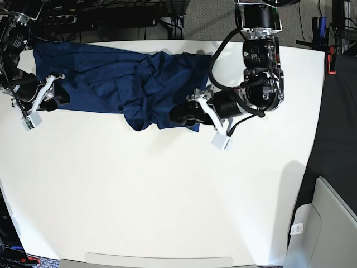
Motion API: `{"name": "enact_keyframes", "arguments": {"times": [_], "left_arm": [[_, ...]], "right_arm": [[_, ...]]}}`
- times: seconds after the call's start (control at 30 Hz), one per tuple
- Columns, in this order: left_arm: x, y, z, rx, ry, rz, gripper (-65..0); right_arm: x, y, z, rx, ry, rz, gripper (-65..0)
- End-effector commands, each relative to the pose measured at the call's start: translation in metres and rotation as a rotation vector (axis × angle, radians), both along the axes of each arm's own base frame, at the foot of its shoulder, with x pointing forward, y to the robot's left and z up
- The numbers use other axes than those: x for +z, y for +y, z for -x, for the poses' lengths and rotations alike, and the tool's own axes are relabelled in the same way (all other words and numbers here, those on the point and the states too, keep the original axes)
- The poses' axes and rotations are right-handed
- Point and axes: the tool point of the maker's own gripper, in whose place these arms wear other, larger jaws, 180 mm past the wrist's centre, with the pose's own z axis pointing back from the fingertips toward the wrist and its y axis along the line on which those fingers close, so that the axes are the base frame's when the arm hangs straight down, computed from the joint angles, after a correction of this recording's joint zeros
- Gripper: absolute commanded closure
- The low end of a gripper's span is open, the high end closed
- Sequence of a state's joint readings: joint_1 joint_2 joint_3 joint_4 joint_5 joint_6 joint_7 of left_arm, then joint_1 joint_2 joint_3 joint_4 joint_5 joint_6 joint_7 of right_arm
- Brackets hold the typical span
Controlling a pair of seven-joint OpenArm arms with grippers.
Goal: Fold the T-shirt properly
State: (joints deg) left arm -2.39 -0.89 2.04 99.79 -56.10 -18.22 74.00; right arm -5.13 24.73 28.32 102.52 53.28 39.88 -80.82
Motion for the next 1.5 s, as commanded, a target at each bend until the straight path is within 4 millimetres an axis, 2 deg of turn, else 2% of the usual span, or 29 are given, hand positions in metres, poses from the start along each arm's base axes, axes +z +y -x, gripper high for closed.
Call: {"name": "enact_keyframes", "arguments": {"times": [0.0,0.1,0.3,0.47,0.77,0.87,0.97,1.13,1.33,1.47], "left_arm": [[0.011,0.005,-0.006,-0.003,-0.04,0.003,-23.4],[-0.006,0.021,0.006,-0.003,-0.001,-0.049,-23.4],[-0.032,0.058,0.02,0.033,0.037,-0.142,-23.6],[-0.059,0.082,0.024,0.067,0.109,-0.181,-23.6],[-0.076,0.078,0.034,0.07,0.171,-0.161,-23.6],[-0.09,0.072,0.039,0.076,0.228,-0.136,-23.6],[-0.094,0.065,0.043,0.075,0.248,-0.114,-23.5],[-0.091,0.064,0.041,0.072,0.241,-0.108,-23.4],[-0.092,0.076,0.042,0.058,0.247,-0.142,-25.3],[-0.068,0.068,0.033,0.035,0.22,-0.047,-26.0]], "right_arm": [[0.013,-0.003,-0.007,0.008,-0.046,0.009,-25.1],[0.012,-0.006,-0.004,0.009,-0.036,0.019,-25.1],[0.02,-0.035,0.004,0.033,0.001,0.135,-25.2],[0.027,-0.065,0.017,-0.016,0.019,0.194,-25.2],[0.02,-0.105,0.036,-0.086,0.096,0.362,-25.2],[0.015,-0.111,0.04,-0.108,0.117,0.399,-25.2],[0.013,-0.114,0.042,-0.117,0.126,0.415,-25.2],[0.008,-0.109,0.044,-0.123,0.13,0.398,-25.2],[0.008,-0.109,0.044,-0.123,0.13,0.398,-25.2],[0.008,-0.109,0.043,-0.121,0.129,0.396,-25.2]]}}
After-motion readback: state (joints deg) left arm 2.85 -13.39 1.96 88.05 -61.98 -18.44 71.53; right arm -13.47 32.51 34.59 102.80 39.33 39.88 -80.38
